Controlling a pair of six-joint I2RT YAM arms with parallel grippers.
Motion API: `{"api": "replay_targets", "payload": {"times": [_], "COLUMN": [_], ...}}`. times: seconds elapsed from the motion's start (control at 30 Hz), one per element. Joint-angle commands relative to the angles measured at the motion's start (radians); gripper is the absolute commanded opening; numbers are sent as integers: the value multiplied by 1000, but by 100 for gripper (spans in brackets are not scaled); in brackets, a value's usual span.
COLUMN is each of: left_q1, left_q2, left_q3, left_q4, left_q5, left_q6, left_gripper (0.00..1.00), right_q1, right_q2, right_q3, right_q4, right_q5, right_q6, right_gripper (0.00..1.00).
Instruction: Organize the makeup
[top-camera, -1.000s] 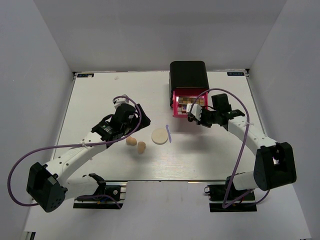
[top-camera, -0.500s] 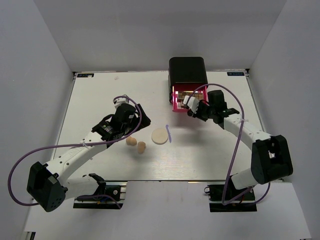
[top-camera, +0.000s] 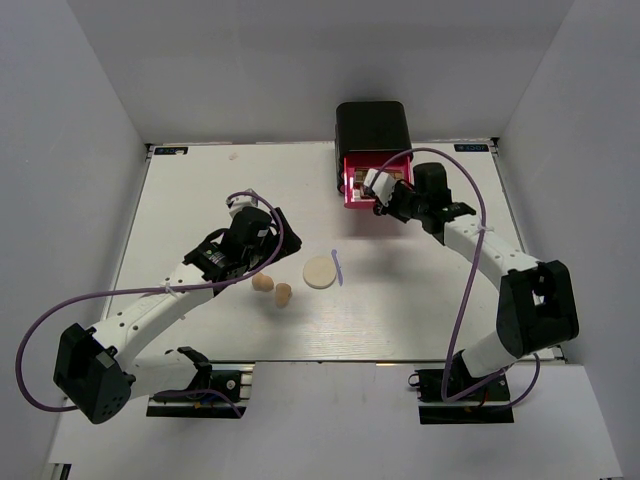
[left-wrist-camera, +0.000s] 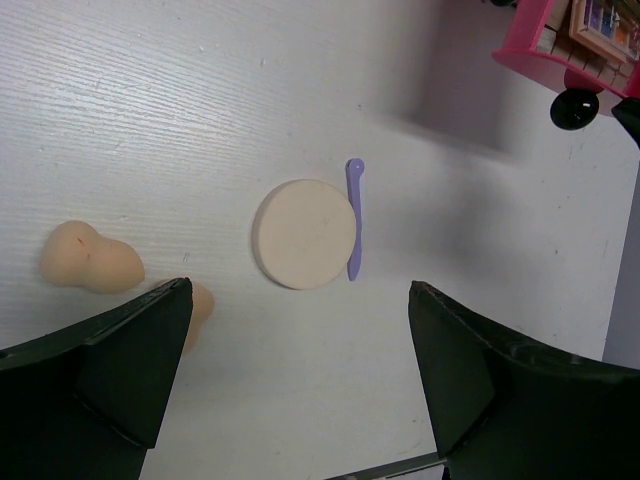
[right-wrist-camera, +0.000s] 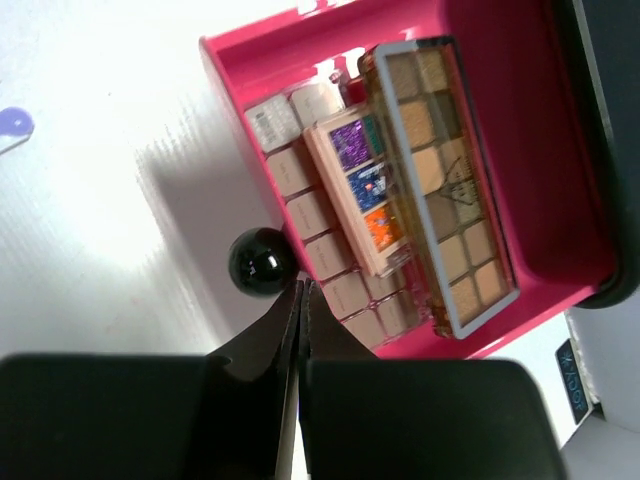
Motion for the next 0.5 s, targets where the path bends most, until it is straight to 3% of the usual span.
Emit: {"api": "replay_targets", "payload": {"times": [0.0, 0.2, 0.3, 0.47], "left_q1": [5, 5, 5, 5], "left_q2": [-6, -15, -9, -3], "left_q3": [3, -6, -8, -2], "left_q4": [10, 8, 14, 16], "left_q5": [-2, -6, 0, 3], "left_q6": [1, -1, -1, 2], "left_gripper": [98, 98, 98, 98], "right_q1": [-3, -12, -9, -9], "right_q2": [1, -66, -97, -100], "right_q3": [67, 55, 18, -9], "right_q4": [47, -157, -169, -211], "right_q5": [-19, -203, -217, -216], "right_q6": [9, -80, -103, -151], "right_gripper": [0, 0, 6, 4]}}
